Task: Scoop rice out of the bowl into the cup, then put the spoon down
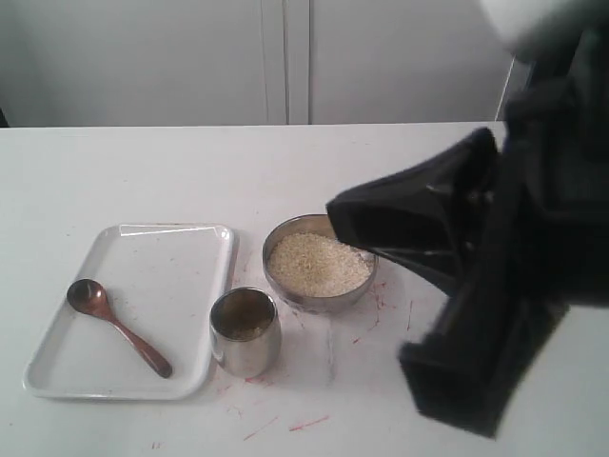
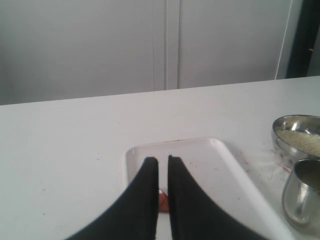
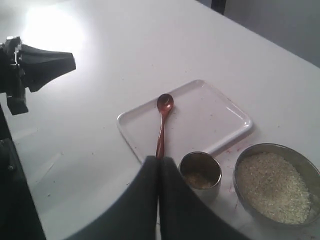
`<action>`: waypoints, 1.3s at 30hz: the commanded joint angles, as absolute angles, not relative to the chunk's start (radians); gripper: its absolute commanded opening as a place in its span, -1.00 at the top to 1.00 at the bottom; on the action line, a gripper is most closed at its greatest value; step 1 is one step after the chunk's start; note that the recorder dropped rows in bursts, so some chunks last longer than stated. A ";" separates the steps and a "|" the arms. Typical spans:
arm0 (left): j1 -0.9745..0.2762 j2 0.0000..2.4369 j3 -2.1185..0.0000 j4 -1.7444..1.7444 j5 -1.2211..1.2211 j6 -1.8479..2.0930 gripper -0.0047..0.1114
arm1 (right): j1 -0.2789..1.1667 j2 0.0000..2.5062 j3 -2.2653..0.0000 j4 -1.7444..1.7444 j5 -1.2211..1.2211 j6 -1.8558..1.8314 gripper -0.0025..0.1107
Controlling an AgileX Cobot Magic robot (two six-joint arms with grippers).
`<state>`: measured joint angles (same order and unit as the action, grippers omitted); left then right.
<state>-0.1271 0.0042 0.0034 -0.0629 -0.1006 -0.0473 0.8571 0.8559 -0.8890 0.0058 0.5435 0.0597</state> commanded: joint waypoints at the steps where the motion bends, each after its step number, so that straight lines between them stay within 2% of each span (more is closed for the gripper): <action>1: -0.130 0.000 0.000 -0.067 -0.105 -0.049 0.67 | 0.856 0.712 -0.716 0.000 0.385 0.051 0.96; 7: -0.130 0.000 0.000 -0.067 -0.105 -0.049 0.67 | 0.856 0.542 -0.496 0.012 0.209 0.057 0.96; 12: -0.130 0.000 0.000 -0.067 -0.105 -0.049 0.67 | 0.856 0.430 -0.244 0.011 -0.060 0.116 0.96; 17: -0.130 0.000 0.000 -0.067 -0.105 -0.049 0.67 | 0.856 0.417 -0.059 0.011 -0.281 0.172 0.96; 21: -0.130 0.000 0.000 -0.067 -0.105 -0.049 0.67 | 0.856 0.417 0.000 0.009 -0.381 0.204 0.96; 39: -0.130 0.000 0.000 -0.067 -0.105 -0.049 0.67 | 0.856 0.417 0.000 0.000 -0.217 0.100 0.96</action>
